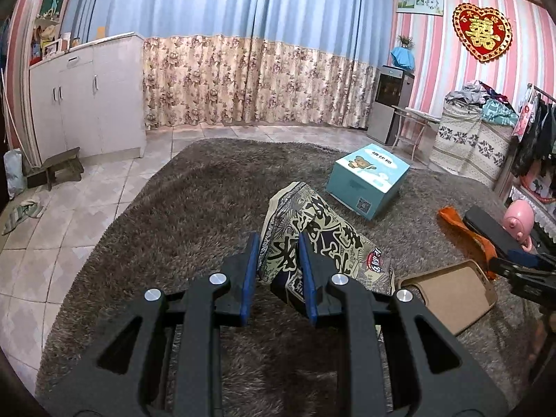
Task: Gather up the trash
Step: 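Grasp the patterned snack bag with the left tool while the right tool grasps the orange mesh bag, then carry the snack bag and orange mesh bag in both tools over the basket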
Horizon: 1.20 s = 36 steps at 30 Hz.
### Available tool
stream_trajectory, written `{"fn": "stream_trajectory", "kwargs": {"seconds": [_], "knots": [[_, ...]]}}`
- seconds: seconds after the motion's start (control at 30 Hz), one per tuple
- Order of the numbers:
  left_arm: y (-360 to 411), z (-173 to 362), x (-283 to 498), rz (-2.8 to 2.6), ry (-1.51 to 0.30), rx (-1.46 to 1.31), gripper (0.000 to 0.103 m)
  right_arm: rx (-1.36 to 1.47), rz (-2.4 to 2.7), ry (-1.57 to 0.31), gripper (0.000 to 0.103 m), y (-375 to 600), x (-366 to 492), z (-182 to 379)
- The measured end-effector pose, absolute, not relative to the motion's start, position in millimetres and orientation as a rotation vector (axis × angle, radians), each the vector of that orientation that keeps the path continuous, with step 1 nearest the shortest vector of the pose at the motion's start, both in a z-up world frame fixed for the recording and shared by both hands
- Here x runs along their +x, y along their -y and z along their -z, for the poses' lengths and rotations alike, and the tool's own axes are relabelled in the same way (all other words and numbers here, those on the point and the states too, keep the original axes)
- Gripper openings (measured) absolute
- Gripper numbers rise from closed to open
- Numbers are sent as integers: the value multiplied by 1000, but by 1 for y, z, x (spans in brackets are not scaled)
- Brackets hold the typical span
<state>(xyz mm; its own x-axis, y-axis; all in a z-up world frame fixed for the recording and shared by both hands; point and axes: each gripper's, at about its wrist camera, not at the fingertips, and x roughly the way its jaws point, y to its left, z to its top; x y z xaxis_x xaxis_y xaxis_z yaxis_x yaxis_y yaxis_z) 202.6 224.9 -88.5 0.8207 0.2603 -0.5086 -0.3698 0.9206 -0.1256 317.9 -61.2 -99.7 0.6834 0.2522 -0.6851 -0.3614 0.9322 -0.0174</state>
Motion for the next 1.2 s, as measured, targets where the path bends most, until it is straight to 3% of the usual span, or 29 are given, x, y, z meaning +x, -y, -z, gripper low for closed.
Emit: {"fn": "stream_trajectory", "kwargs": {"seconds": [0.07,0.1,0.2,0.8,1.2], "knots": [[-225,88,202,-339,-503,-227,22,-154,-366,-769,47,58,322,104],[-225,89,203,-340,-503,-227,22,-157,-374,-775,37,57,322,106],[-226,89,202,-336,-507,-225,22,-153,-386,-747,29,60,315,105],[-194,81,190,-313,-477,-121,22,-101,-265,-547,28,185,186,49],[-62,19,165,-22,-376,-110,22,-17,-62,-461,28,302,128,13]]}}
